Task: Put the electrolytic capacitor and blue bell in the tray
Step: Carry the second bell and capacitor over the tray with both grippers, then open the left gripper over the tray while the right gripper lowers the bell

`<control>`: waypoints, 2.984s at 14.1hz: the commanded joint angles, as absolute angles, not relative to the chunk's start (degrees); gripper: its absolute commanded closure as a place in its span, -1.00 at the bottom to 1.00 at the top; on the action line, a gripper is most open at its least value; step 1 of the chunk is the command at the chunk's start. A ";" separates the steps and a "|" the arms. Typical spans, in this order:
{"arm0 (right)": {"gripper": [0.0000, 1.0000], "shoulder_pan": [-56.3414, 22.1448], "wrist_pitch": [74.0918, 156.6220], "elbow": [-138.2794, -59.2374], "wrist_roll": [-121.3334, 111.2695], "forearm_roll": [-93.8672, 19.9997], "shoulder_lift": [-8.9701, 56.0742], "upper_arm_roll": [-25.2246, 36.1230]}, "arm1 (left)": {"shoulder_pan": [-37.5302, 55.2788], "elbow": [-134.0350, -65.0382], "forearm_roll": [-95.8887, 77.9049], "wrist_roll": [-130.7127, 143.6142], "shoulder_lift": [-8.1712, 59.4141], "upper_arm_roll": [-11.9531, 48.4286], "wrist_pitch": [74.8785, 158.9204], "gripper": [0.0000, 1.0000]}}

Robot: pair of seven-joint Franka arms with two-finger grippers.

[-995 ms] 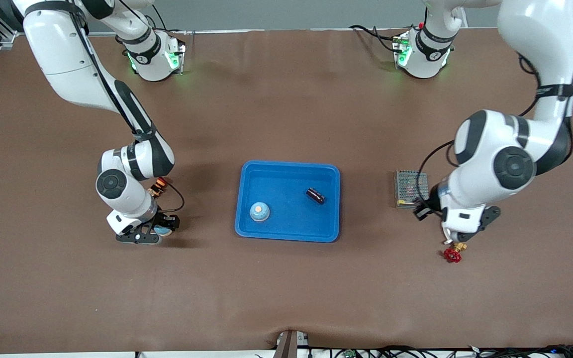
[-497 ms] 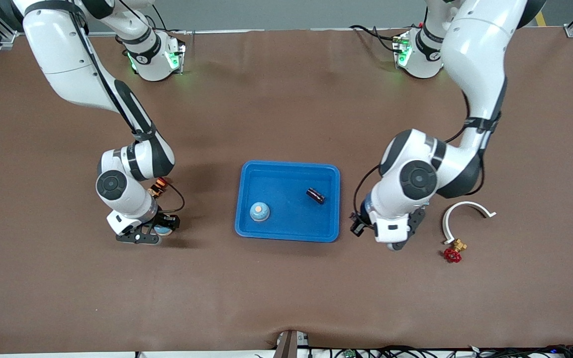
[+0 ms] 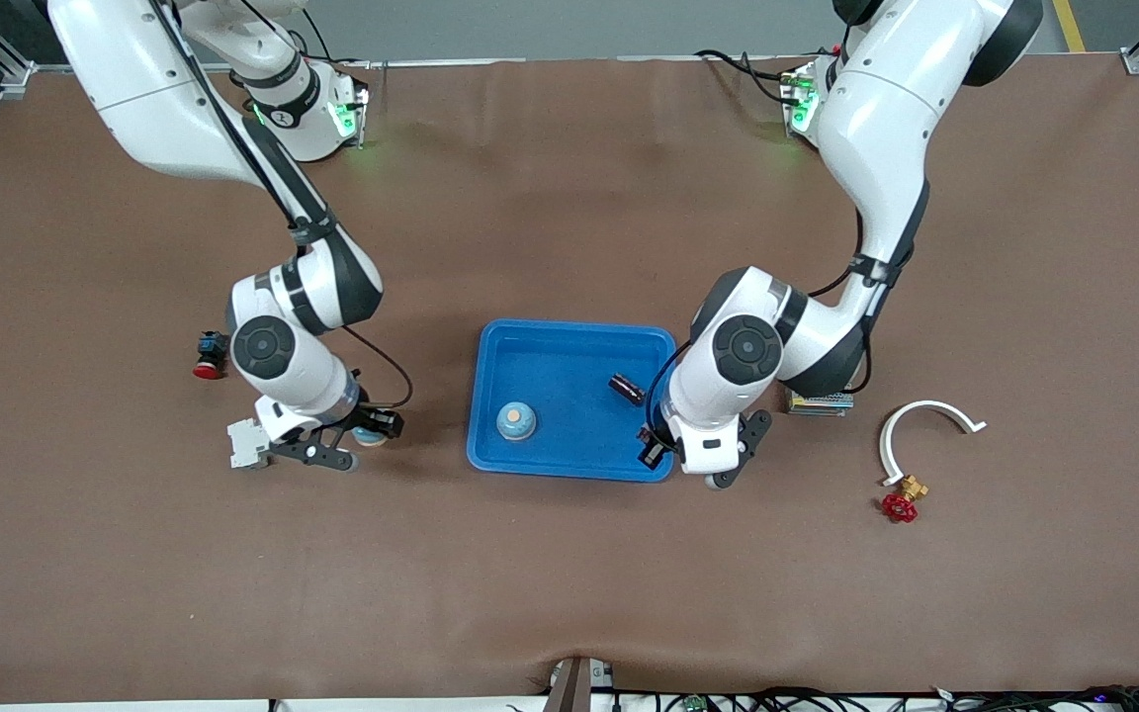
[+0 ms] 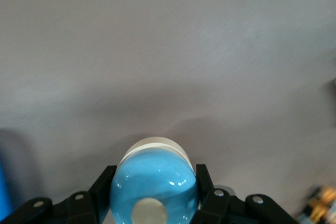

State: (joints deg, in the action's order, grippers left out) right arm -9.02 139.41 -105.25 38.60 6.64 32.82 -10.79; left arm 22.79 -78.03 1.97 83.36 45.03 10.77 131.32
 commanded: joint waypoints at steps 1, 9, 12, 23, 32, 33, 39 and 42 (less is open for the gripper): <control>1.00 -8.35 137.21 -106.79 45.33 6.33 30.50 -14.49 | 24.25 -76.38 2.99 85.16 47.19 9.76 134.20 0.95; 1.00 -9.23 135.18 -107.67 61.95 6.33 29.09 -22.93 | 24.61 -77.17 2.90 86.57 50.53 9.76 135.97 0.94; 1.00 -12.64 135.00 -107.84 66.43 6.50 29.00 -22.94 | 25.14 -77.26 2.90 87.62 51.41 9.76 135.97 0.93; 1.00 -18.28 136.93 -107.75 73.30 8.08 30.14 -22.24 | 25.66 -77.43 2.99 87.36 51.24 8.88 135.88 -0.93; 1.00 -19.34 141.76 -107.49 77.87 13.88 34.45 -21.53 | 24.08 -76.82 3.16 83.07 43.43 7.38 126.23 -1.00; 1.00 -19.34 142.72 -107.40 78.39 14.67 35.32 -21.45 | 22.86 -76.82 3.08 80.97 42.03 7.47 123.86 -1.00; 1.00 -21.36 143.53 -105.03 84.46 19.86 38.23 -19.60 | 15.92 -76.82 1.76 68.75 33.49 8.44 111.64 -1.00; 1.00 -21.36 143.35 -104.24 84.46 19.86 38.84 -19.60 | 11.80 -76.82 -1.57 61.11 30.95 8.35 108.47 -1.00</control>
